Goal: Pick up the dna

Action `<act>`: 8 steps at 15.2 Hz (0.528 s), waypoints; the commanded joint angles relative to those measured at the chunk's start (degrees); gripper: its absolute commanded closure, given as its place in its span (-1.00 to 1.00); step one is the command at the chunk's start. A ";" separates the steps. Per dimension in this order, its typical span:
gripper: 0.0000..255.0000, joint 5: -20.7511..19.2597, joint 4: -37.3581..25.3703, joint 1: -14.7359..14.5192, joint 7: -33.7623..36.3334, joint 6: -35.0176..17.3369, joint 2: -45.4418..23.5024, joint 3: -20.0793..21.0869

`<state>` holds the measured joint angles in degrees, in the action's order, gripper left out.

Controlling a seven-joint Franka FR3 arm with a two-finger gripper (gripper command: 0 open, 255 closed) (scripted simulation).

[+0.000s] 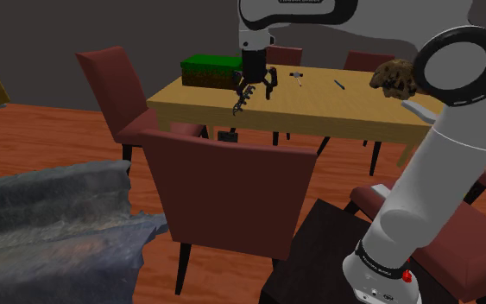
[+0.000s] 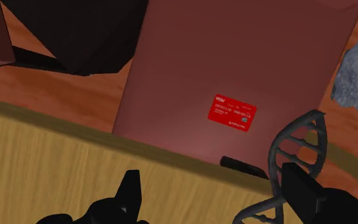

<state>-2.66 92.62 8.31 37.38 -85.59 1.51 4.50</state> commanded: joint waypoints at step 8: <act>-1.00 -0.61 -32.30 1.64 15.07 11.47 -22.10 -2.87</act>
<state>-3.31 62.31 9.93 51.46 -74.80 -19.23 1.83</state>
